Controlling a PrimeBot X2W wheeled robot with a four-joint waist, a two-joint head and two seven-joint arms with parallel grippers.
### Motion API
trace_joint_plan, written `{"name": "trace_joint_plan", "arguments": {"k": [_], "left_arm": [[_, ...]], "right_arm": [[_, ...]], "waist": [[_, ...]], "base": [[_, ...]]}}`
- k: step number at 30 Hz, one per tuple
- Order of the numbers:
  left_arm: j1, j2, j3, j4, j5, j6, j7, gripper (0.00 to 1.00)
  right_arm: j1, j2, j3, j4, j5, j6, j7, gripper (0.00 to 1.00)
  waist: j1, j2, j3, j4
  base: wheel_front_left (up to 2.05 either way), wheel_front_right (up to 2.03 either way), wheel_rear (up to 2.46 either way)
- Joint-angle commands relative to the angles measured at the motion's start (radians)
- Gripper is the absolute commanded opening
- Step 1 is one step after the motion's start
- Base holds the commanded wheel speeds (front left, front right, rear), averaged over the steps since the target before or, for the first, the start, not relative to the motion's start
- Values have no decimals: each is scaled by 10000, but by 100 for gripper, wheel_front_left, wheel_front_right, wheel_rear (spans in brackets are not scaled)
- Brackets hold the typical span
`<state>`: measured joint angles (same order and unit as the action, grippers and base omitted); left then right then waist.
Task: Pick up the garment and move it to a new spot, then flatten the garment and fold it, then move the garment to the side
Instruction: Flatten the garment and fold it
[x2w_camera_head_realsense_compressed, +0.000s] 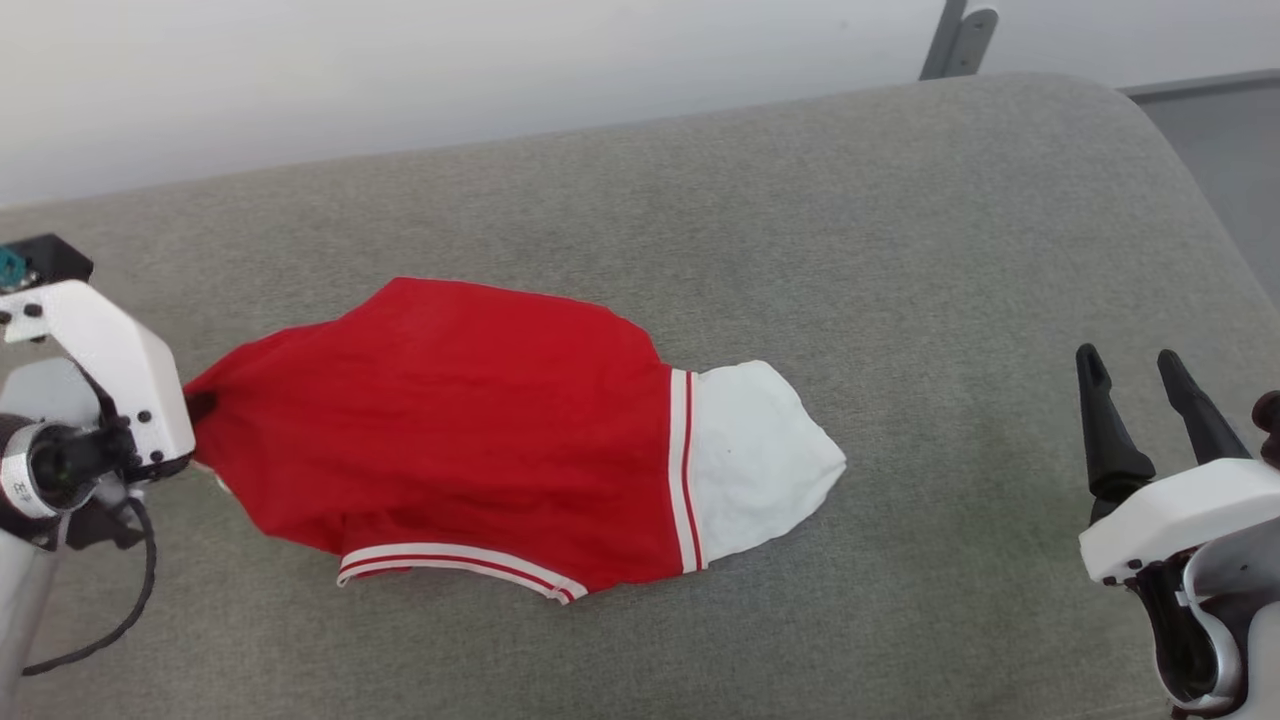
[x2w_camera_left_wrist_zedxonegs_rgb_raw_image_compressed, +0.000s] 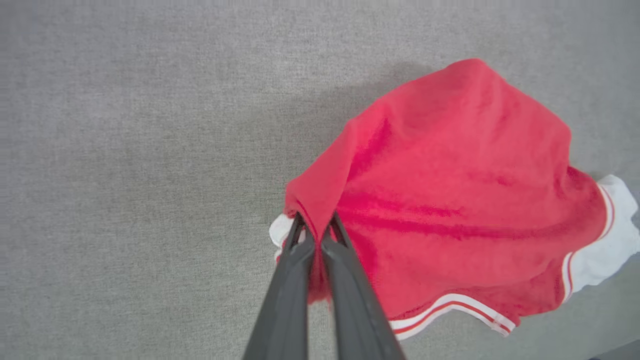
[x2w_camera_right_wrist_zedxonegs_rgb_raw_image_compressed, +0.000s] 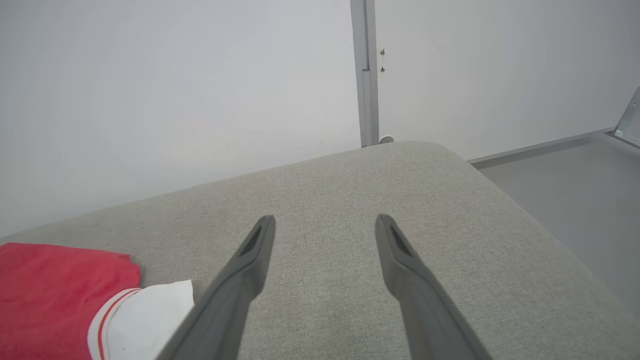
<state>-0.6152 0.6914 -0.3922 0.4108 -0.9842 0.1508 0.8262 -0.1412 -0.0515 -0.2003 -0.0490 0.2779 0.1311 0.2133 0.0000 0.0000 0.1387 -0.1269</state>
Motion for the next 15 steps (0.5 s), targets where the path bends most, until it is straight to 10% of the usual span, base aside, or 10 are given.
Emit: {"name": "trace_joint_plan", "arguments": {"k": [1, 15], "left_arm": [[37, -11, 46, -240, -64, 66, 60, 0], [-99, -1576, -1797, -3209, -12, -8, 1494, 0]], "right_arm": [[76, 9, 3, -4, -12, -7, 52, 100], [-113, 7, 447, 85, 174, -7, 13, 100]], "waist": [[0, 0, -46, 88], [0, 0, -66, -157]], "base": [[0, 0, 0], [0, 0, 0]]}}
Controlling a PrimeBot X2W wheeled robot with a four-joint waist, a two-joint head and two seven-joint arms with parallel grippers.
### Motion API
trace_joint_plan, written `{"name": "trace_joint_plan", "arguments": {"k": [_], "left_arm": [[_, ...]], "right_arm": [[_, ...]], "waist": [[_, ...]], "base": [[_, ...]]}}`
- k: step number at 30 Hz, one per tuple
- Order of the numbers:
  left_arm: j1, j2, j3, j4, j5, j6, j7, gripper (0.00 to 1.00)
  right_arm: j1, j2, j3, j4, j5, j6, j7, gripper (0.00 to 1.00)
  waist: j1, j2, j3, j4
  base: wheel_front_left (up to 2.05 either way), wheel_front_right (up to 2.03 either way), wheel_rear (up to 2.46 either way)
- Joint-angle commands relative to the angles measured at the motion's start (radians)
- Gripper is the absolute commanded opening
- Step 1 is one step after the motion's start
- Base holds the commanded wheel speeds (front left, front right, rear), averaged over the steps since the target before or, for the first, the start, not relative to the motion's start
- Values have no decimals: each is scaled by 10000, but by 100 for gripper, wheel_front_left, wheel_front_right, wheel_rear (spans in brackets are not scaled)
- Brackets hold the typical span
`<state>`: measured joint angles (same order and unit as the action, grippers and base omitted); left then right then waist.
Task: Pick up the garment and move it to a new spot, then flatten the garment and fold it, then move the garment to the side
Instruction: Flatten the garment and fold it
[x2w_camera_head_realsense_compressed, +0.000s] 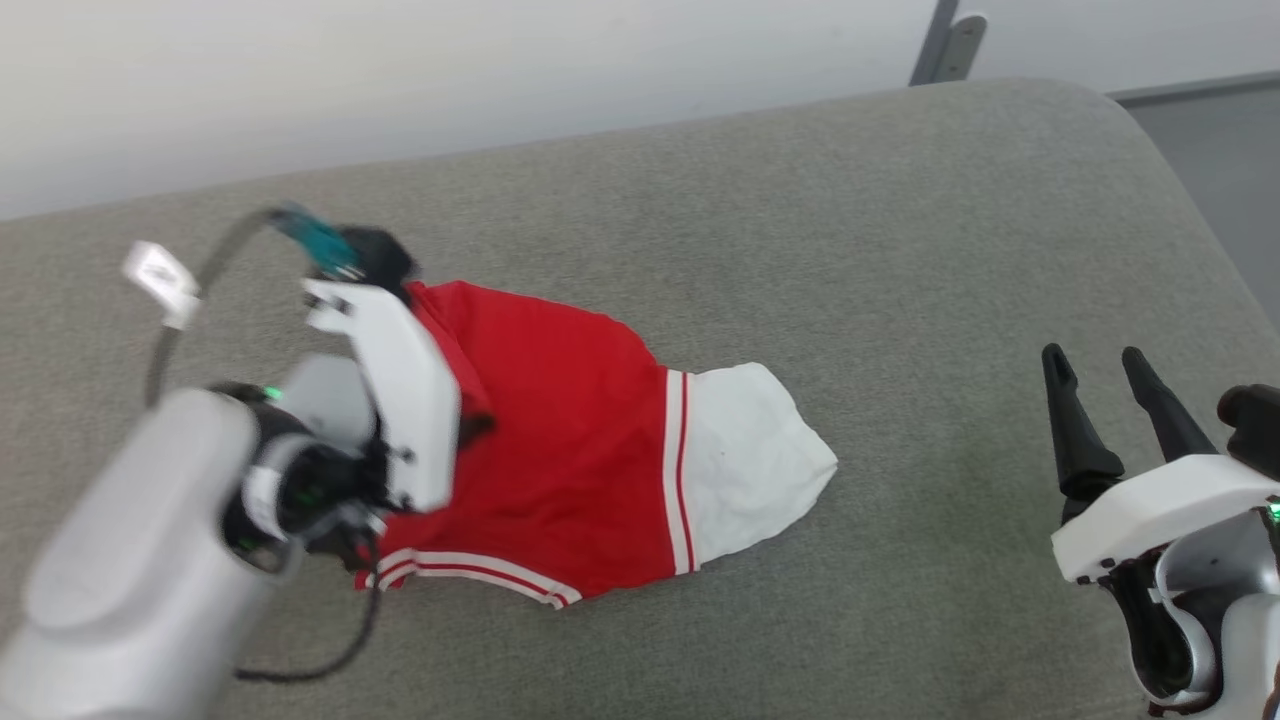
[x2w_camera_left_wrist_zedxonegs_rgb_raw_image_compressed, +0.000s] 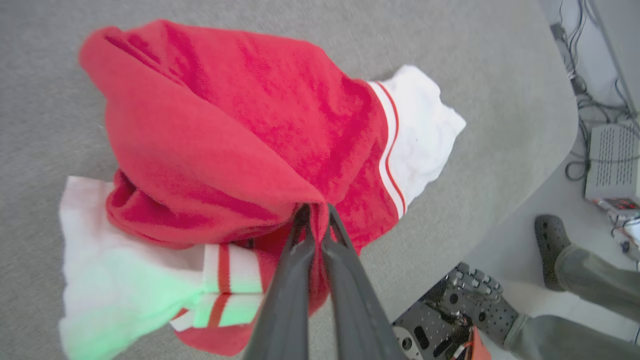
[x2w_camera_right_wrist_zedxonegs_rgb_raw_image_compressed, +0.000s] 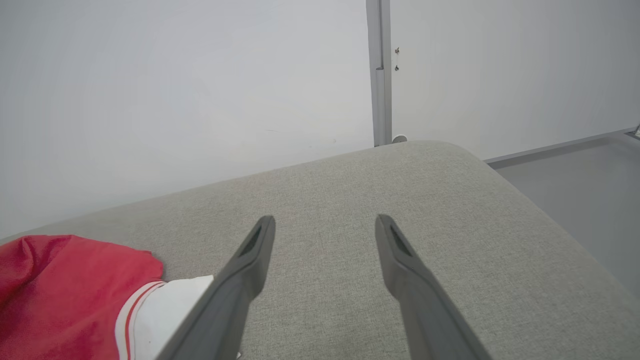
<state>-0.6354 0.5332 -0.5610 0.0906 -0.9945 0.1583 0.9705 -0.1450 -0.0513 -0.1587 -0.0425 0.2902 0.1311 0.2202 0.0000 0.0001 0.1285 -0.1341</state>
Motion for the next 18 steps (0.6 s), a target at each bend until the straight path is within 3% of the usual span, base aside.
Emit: {"name": "trace_joint_plan", "arguments": {"k": [1, 7, 8, 9, 10, 18], "left_arm": [[176, -119, -303, -28, 140, -158, 75, 0], [507, -578, -1211, 706, 544, -714, -142, 0], [485, -588, -1299, 872, 637, -839, -236, 24], [480, -611, -1340, 1047, 671, -928, -315, 72], [475, -677, -1317, 1182, 614, -1003, -385, 100], [6, -282, -942, 1176, 441, -1289, -426, 100]], "right_arm": [[-80, 5, 112, 53, 112, -7, -94, 100], [-252, 7, 551, 279, 321, -7, -322, 100], [-270, 8, 663, 285, 344, -7, -359, 100], [-261, 5, 723, 314, 349, -7, -395, 100], [-255, -1, 769, 336, 326, -7, -411, 100], [-106, 2, 942, 250, 276, -7, -653, 100]], "waist": [[0, -1, 44, -138], [0, -1, 74, -369], [0, -1, 69, -389], [0, -1, 59, -404], [0, -1, 41, -414], [0, -1, -226, -284]], "base": [[0, 0, 0], [0, 0, 0], [0, 0, 0], [0, 0, 0], [0, 0, 0], [0, 0, 0]]}}
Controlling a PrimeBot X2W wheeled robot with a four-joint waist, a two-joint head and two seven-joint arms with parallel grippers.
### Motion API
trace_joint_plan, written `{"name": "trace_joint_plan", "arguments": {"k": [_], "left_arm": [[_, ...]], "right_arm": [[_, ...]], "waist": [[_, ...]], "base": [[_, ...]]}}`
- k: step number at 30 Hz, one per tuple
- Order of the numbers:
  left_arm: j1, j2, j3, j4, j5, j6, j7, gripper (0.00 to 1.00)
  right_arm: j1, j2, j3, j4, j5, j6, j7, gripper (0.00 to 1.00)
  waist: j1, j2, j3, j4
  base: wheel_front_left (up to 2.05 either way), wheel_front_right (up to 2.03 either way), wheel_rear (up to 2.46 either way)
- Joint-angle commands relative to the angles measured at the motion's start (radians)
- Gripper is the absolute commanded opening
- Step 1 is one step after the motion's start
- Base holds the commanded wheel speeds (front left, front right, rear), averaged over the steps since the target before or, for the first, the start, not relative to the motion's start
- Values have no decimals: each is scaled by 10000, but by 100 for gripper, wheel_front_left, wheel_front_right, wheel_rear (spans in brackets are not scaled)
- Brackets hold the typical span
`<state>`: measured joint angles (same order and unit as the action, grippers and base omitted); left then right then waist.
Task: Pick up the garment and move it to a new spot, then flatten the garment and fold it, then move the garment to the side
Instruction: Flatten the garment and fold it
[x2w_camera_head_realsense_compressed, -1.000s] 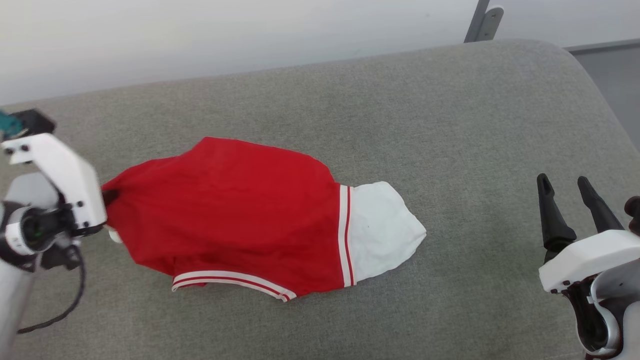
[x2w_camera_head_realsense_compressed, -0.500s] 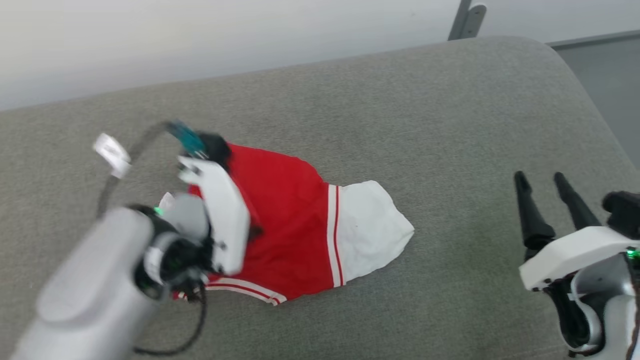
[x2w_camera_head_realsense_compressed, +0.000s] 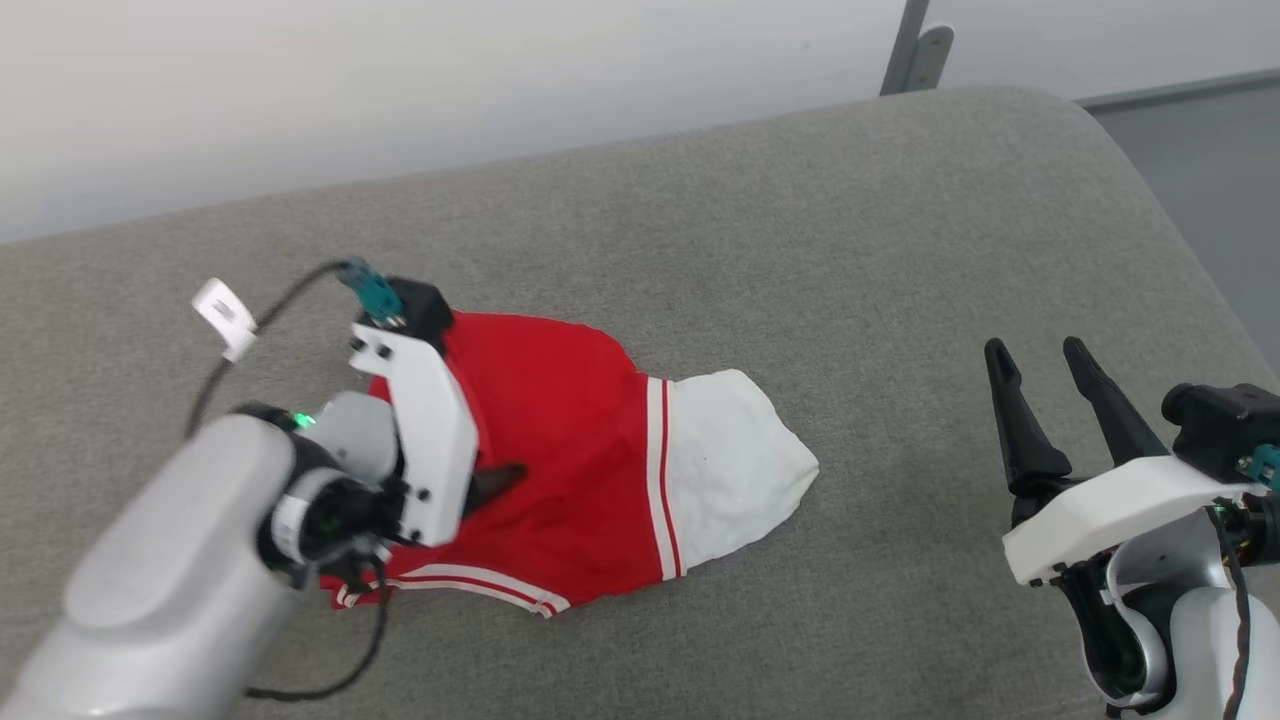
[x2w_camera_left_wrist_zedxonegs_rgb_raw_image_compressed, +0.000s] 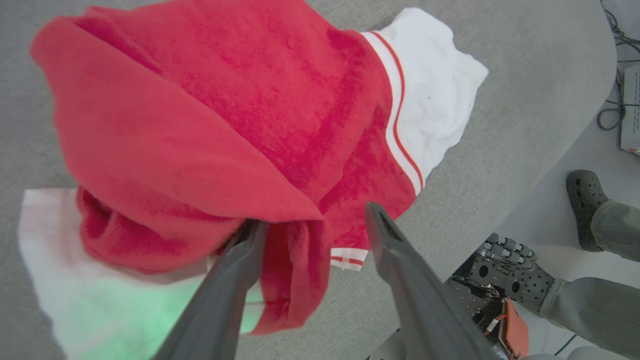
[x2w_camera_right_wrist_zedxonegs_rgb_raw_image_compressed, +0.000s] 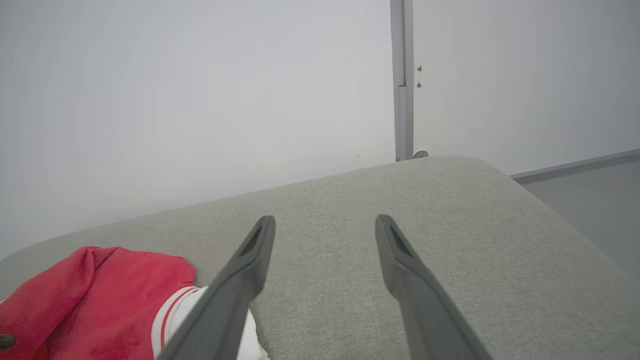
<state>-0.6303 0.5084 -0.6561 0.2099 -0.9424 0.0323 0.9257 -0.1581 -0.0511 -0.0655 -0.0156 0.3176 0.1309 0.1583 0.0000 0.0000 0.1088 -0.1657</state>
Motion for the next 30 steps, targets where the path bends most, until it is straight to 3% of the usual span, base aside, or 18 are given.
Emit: {"name": "trace_joint_plan", "arguments": {"k": [1, 14, 22, 27, 28, 29, 30], "left_arm": [[-132, 87, 85, -87, -99, -29, 52, 100], [-443, 1348, 997, -247, -267, 591, 383, 100], [102, 1373, 1101, 506, -509, 1136, 609, 100], [306, 1250, 971, 768, -583, 1252, 755, 100], [317, 1209, 967, 806, -631, 1183, 734, 27], [307, 1192, 1025, 888, -678, 1226, 677, 0], [291, 1198, 1015, 941, -677, 1214, 680, 0]], "right_arm": [[33, 2, 49, -67, -13, -5, -96, 100], [77, 1, 424, -880, -470, -5, -1200, 100], [21, 1, 439, -974, -460, -5, -1422, 100], [-14, 1, 393, -947, -447, -5, -1432, 100], [-25, 1, 392, -924, -438, -5, -1419, 100], [-43, 1, 389, -907, -426, -5, -1409, 100], [-65, 1, 367, -902, -422, -5, -1412, 100]], "waist": [[0, 0, -61, 62], [0, 0, -155, 276], [0, 0, 139, 171], [0, 0, 317, 149], [0, 0, 345, 162], [0, 0, 370, 177], [0, 0, 389, 195]], "base": [[0, 0, 0], [0, 0, 0], [0, 0, 0], [0, 0, 0], [0, 0, 0], [0, 0, 0], [0, 0, 0]]}}
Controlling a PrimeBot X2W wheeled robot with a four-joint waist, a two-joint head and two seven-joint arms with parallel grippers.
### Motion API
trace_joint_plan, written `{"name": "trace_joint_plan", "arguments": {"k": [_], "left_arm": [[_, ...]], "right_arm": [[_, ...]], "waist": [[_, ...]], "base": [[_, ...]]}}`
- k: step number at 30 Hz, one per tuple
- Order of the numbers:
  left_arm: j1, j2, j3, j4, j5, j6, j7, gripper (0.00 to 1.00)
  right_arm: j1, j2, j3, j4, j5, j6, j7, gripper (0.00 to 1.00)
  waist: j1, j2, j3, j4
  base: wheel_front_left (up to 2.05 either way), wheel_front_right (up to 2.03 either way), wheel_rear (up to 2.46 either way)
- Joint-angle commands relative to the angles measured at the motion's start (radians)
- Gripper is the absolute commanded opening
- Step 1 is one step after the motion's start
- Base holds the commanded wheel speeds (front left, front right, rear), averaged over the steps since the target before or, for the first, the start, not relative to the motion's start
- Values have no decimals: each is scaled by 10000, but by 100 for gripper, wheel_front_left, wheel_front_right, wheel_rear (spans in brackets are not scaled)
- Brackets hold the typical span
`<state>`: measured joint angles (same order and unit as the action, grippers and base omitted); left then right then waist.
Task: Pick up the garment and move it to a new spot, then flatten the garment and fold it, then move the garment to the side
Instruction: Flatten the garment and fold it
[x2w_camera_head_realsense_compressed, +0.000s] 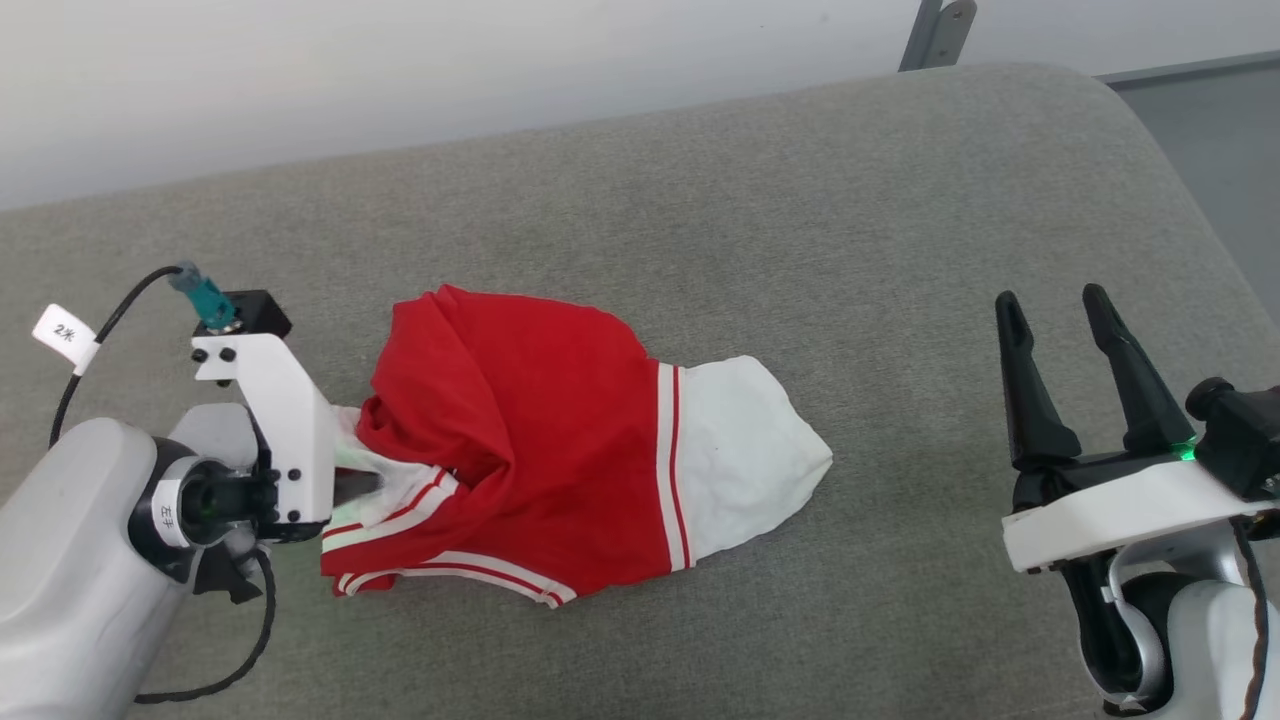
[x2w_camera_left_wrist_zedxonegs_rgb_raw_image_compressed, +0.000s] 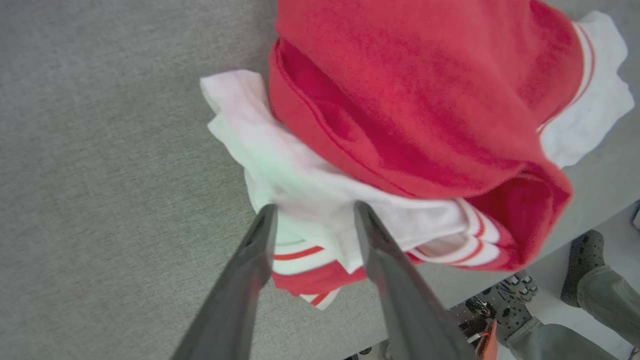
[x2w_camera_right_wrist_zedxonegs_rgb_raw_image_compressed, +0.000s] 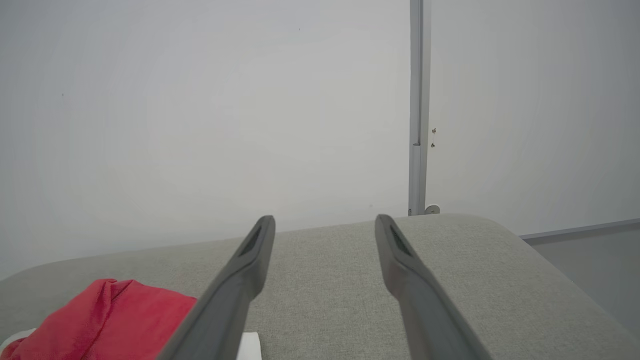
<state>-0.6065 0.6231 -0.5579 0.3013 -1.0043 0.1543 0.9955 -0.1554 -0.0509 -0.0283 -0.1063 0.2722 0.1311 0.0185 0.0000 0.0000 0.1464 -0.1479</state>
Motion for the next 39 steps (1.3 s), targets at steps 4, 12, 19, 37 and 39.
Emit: {"name": "trace_joint_plan", "arguments": {"k": [4, 12, 19, 37, 39], "left_arm": [[-152, 101, 155, 3, 18, -94, -272, 0], [-99, 473, 683, -478, -86, -158, -871, 0], [-104, 355, 780, -928, -184, 106, -859, 100], [-801, -634, -61, 109, -270, 599, 335, 100], [-800, -727, -100, 319, -302, 619, 381, 100]], "right_arm": [[-107, -3, -142, 5, -9, -7, -21, 100], [-69, -1, -354, -84, -80, -7, 74, 100], [-233, -2, -429, -172, -86, -7, 248, 100], [-514, -1, -243, -403, -126, -7, 147, 100], [-522, -1, -230, -403, -100, -7, 147, 100]], "waist": [[0, 0, 44, 193], [0, 0, 31, 736], [0, 0, 75, 1240], [0, 0, 463, 911], [0, 0, 503, 864]], "base": [[0, 0, 0], [0, 0, 0], [0, 0, 0], [0, 0, 0], [0, 0, 0]]}}
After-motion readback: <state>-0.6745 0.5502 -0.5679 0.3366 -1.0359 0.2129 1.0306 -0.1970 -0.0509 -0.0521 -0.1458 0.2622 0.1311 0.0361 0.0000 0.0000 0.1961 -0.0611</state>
